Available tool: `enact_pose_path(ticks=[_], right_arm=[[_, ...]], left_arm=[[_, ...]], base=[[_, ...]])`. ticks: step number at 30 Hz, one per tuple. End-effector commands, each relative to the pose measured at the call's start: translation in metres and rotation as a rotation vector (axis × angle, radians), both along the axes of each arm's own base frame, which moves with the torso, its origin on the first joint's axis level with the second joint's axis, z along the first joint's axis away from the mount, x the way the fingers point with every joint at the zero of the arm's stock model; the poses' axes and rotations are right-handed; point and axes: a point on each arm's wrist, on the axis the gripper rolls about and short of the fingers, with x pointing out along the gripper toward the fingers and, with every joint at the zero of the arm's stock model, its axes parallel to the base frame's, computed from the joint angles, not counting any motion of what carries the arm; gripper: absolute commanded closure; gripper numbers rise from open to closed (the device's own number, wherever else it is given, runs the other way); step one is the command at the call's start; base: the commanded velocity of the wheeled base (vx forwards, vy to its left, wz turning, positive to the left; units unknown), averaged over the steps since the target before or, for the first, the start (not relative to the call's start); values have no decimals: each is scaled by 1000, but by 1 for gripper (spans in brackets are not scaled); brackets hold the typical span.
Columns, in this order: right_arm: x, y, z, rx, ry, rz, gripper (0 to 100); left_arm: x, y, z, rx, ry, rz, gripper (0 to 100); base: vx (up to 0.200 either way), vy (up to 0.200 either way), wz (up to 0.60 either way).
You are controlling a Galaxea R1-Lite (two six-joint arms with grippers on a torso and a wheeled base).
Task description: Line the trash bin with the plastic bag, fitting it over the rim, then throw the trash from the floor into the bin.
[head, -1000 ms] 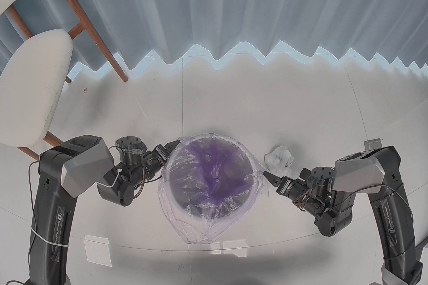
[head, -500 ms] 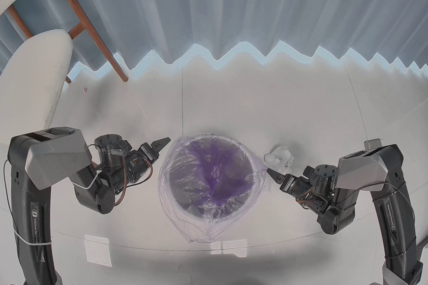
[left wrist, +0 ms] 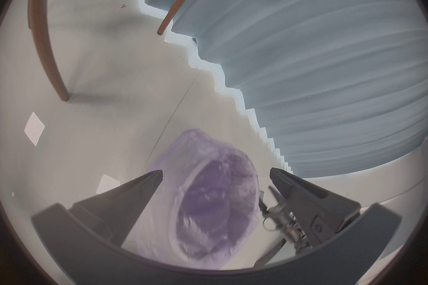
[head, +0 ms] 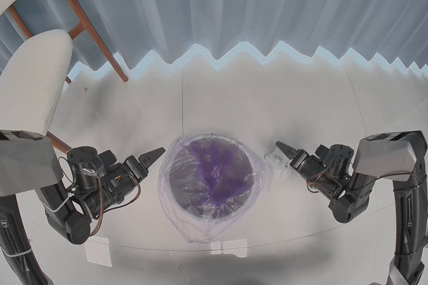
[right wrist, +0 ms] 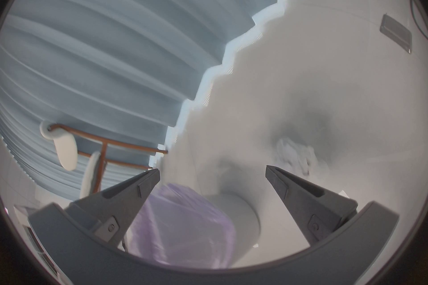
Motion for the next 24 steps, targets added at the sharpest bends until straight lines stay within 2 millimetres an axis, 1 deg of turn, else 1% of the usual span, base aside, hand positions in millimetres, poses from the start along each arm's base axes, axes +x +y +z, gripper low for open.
enact_pose_path(ticks=[1,3,5,8,9,10,11,12,14,18,20,21,24], right_arm=[[-15,-17,73,63,-168,-36,0],[-16,-18,80,81,-180,-35,0],[-19,-19,82,89,-178,-32,0],[-24,-19,73,85,-134,-9,0],[-25,-19,71,84,-125,-3,0],[-26,-19,64,84,-101,10,0],[-25,-19,61,84,-93,14,0],[-22,-19,52,82,-71,18,0],[-17,-19,44,81,-61,16,0],[-13,-18,38,82,-51,14,0],[-12,-19,35,90,-44,11,0],[-12,-19,35,90,-44,11,0],[-10,-19,30,108,-30,9,0]], left_arm=[[-36,-6,2,66,22,-57,0],[-38,-7,-8,150,22,-80,0],[-46,-7,-19,261,23,-115,0],[-62,-2,-30,392,37,-170,0],[-65,0,-31,404,45,-179,0],[-69,3,-37,425,72,-185,0],[-69,4,-39,430,84,-184,0],[-68,6,-45,438,112,-180,0],[-68,12,-46,442,122,-160,0],[-73,15,-49,463,140,-167,0],[-80,17,-54,498,165,-189,0],[-80,17,-54,498,165,-189,0],[-73,15,-63,515,175,-198,0]], base=[[0,0,0],[0,0,0],[0,0,0],[0,0,0],[0,0,0],[0,0,0],[0,0,0],[0,0,0],[0,0,0],[0,0,0],[0,0,0],[0,0,0],[0,0,0]])
